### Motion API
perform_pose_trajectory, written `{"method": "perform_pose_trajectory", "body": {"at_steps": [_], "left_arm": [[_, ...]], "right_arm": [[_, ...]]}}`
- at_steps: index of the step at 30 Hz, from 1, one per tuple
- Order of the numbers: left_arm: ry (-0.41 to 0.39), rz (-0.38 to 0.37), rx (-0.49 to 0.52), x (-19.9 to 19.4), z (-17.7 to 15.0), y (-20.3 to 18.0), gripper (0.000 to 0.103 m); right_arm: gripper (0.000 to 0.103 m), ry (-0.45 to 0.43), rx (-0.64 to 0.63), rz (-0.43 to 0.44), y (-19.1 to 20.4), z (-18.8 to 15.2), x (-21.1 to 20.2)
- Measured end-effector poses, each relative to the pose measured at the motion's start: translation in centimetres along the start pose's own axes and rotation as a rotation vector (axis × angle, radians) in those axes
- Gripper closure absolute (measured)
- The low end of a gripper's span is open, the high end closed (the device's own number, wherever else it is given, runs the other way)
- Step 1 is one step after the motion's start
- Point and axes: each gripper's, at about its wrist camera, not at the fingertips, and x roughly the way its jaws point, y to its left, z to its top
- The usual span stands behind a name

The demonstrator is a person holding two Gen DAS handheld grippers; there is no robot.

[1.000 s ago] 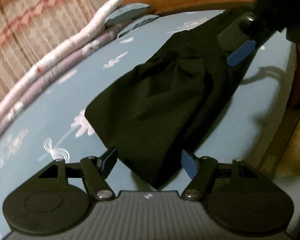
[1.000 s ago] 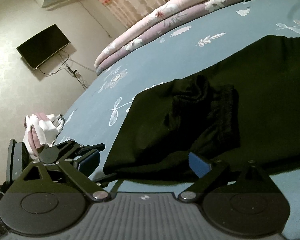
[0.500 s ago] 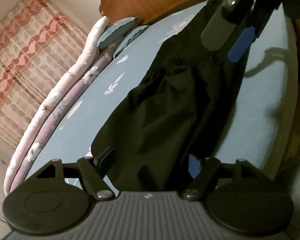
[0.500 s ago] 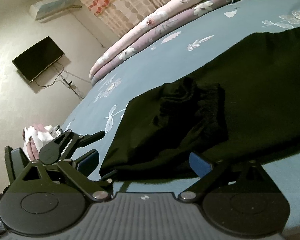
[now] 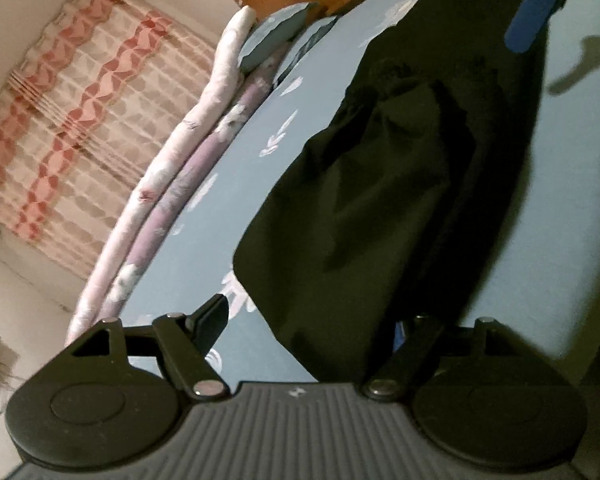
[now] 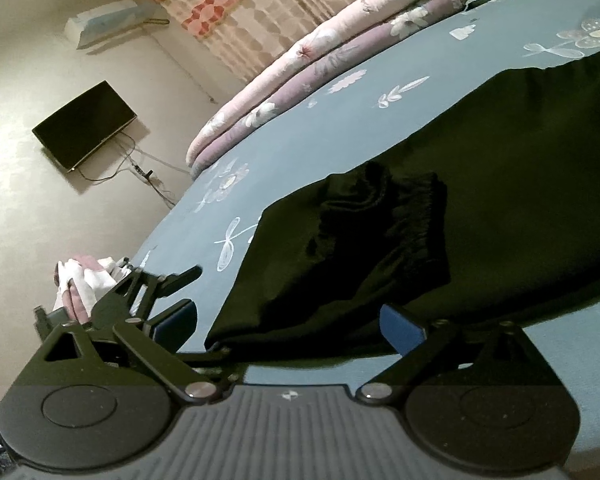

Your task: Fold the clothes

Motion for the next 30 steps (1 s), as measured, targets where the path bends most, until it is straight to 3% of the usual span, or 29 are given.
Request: {"method": "perform_pose_trajectory", "body": {"at_steps": [4,9,11,13,18,24,26,28,30], "left_arm": [[0.055,0.027,-0.011,-0.3,-1.3,0.7,0.025],[0.089,0.013,-0.1,-0.2,-2.1,2.1,0.024],[0.091,0.017,-0.106,-0.3,-2.3,2.1,0.024],[0.082,0.03,-0.091,-0.4,-2.4,1.8,0.024],[0.086,0.013,-0.164,-0.6,-2.8,2.5,0.024],[0.082,0.011,-0.179,-0.4,-2.9,2.7,0.024],[0.08,0.007,-0.187,-0.3,-3.0,2.9,0.023],[0.081,0.003,-0.19,-0.3,-3.0,3.0,0.022],[0.078,0.0,-0.189,-0.4,-3.1,3.1,0.022]], "right_arm": [[0.003,-0.002,-0.02,-0.007,0.1,0.2,-0.1],[0.003,-0.002,-0.045,-0.019,0.0,2.2,1.3],[0.006,-0.002,-0.055,-0.023,0.0,2.9,1.9],[0.021,-0.002,-0.065,-0.028,-0.1,3.7,2.4],[0.023,-0.002,-0.091,-0.039,-0.2,5.7,3.8],[0.025,0.114,-0.044,-0.111,-0.8,5.7,8.3],[0.035,0.155,-0.027,-0.136,-1.1,5.7,9.8],[0.067,0.147,-0.026,-0.156,-1.3,5.6,10.0],[0.081,0.126,-0.029,-0.141,-1.3,5.8,9.3]]}}
